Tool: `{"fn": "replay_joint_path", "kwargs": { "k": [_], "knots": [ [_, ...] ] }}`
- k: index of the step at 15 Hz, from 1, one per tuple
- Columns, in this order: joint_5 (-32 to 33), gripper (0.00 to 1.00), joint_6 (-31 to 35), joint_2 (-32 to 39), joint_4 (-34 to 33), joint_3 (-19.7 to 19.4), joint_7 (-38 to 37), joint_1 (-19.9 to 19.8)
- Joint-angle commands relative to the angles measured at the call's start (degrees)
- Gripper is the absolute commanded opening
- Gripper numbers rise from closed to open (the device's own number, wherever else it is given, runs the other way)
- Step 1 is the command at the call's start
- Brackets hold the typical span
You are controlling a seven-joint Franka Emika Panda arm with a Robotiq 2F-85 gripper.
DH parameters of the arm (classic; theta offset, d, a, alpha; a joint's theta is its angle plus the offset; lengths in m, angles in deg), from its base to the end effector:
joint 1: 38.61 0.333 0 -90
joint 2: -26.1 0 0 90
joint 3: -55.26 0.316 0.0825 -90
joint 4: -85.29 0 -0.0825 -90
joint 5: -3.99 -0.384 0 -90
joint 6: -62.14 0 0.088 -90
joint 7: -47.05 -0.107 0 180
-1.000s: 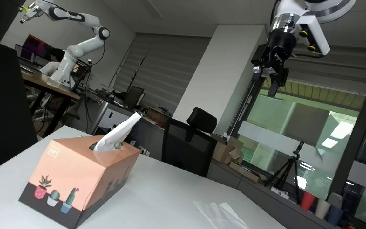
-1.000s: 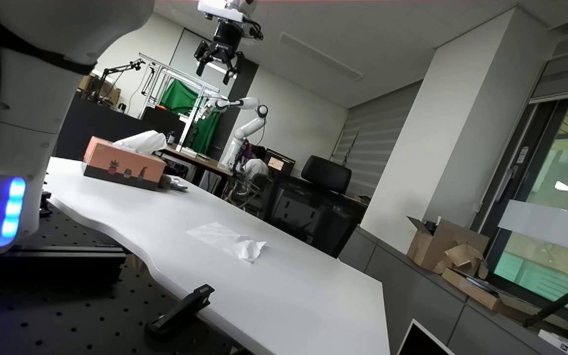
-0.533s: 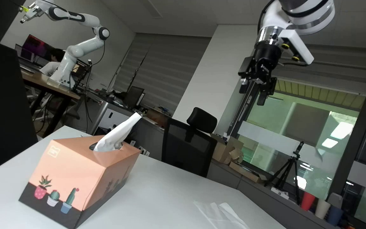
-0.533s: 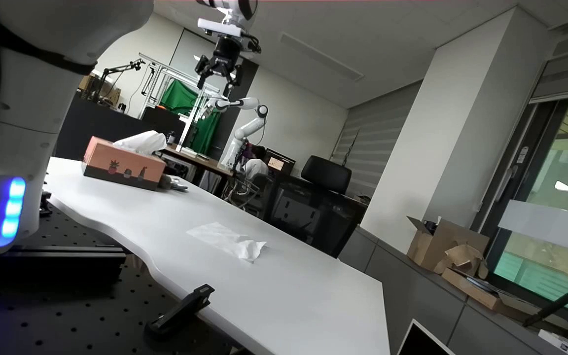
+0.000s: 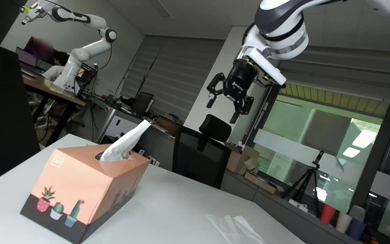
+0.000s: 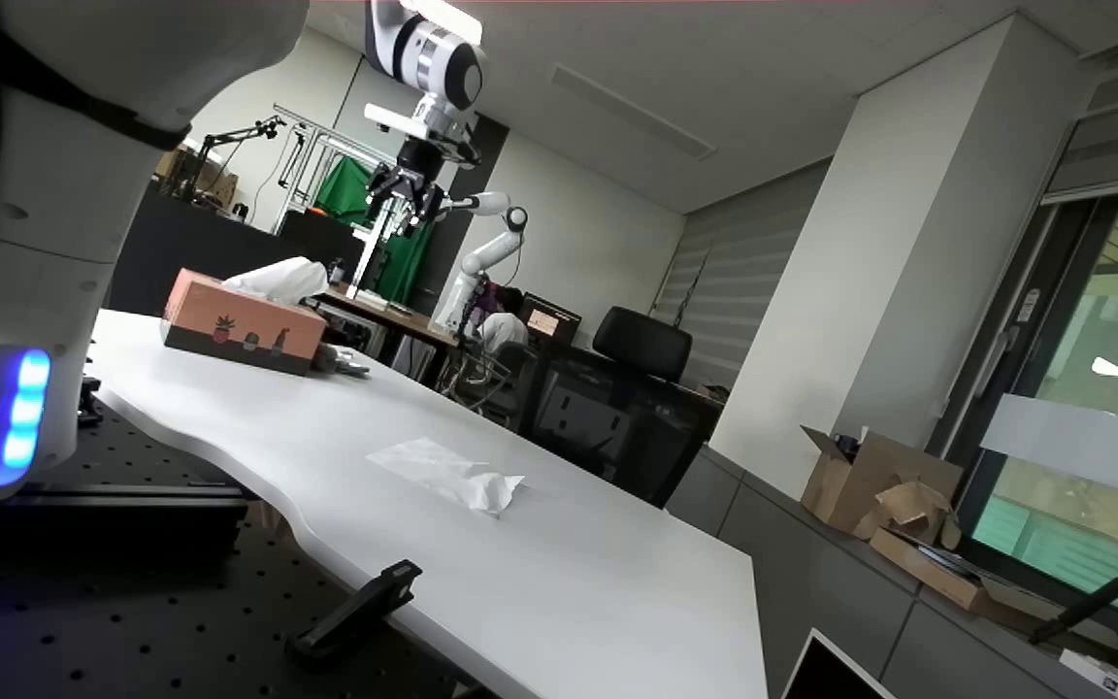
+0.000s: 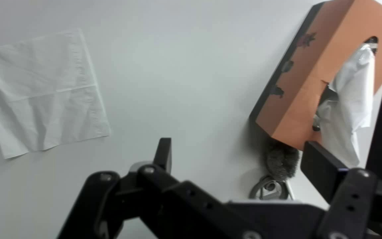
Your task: Put a tissue from the tissue box on the table
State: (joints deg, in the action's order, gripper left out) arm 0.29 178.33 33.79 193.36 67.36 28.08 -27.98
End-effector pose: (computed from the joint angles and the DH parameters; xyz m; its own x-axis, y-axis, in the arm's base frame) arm 0.5483 0.2293 0.4381 0.9991 0.0362 -0.0197 0.0345 -0.9958 -0.0844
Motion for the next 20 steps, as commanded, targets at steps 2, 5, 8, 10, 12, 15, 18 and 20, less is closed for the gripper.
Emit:
{"fn": "replay_joint_path", "kwargs": {
  "k": [2,5,8,10,12,15,18,20],
  "knots": [
    [-4.84,1.00,2.12,6.76,-5.80,0.72,-3.89,3.49],
    [-5.01,1.00,3.25,6.40,-3.76,0.33,-1.57,4.30],
    [-5.41,1.00,3.20,7.30,-4.66,0.35,-1.54,4.57],
    [-5.43,1.00,3.17,7.29,-4.85,0.31,-1.52,4.48],
    [-5.44,1.00,3.17,7.29,-4.88,0.32,-1.52,4.49],
    [-5.45,1.00,3.17,7.29,-4.89,0.31,-1.52,4.49],
    [-5.75,1.00,4.95,9.63,-6.55,0.03,-2.42,4.56],
    [-6.60,1.00,8.20,12.13,-8.28,-0.16,-3.21,4.58]
  ]
}}
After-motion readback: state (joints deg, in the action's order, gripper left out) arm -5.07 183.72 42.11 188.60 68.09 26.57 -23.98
